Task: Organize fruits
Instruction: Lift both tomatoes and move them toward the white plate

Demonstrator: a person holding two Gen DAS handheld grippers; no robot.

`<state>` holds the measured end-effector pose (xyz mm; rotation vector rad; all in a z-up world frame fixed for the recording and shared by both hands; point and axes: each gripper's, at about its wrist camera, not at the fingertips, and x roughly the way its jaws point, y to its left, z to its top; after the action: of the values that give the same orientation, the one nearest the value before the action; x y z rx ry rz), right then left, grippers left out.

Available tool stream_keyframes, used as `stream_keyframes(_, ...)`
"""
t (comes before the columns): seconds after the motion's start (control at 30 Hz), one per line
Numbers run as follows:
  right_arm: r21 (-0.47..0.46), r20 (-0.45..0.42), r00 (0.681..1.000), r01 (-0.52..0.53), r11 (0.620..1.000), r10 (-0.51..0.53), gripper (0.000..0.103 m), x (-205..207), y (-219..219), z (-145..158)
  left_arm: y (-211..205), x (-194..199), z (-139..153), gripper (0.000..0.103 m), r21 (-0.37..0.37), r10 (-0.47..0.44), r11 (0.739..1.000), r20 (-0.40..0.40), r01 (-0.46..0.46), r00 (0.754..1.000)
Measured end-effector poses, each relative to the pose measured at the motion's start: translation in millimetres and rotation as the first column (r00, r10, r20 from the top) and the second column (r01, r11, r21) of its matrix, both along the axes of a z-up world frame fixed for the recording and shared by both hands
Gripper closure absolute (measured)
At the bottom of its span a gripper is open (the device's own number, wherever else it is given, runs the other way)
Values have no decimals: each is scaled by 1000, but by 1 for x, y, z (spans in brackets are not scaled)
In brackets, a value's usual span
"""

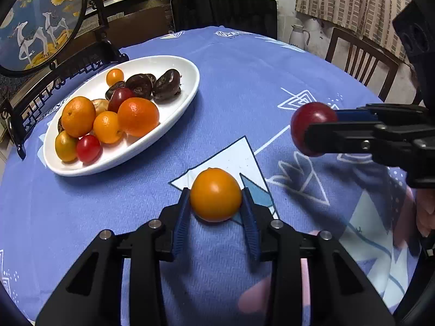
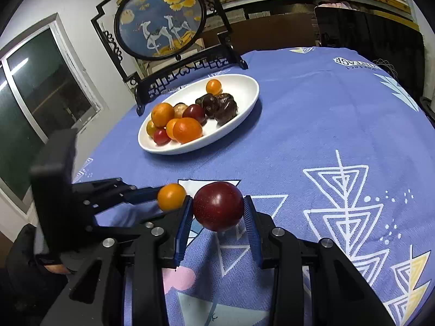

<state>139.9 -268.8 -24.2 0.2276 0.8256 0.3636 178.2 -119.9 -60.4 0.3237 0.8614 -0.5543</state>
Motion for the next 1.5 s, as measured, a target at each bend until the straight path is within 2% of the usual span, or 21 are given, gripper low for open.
stream_keyframes(0.1, 12, 7, 1000, 4, 1000, -4, 66, -3, -3, 0, 1, 7, 0, 67, -24, 17, 1000, -20, -18, 1000)
stream_keyframes(0.3, 18, -4, 1000, 6, 1000, -6, 66, -8, -8, -5, -1, -3, 6, 67, -27, 16, 1000, 23, -15, 1000)
stream_keyframes(0.7, 15, -8, 1000, 1, 1000, -1, 66, -18, -8, -5, 8, -9, 13, 67, -36, 74, 997, 43, -73, 996)
stream_keyframes(1.5, 1, 14, 1000, -18, 1000, 18, 66, -58, 1, 6, 43, -55, 37, 67, -80, 191, 980, 103, -183, 976)
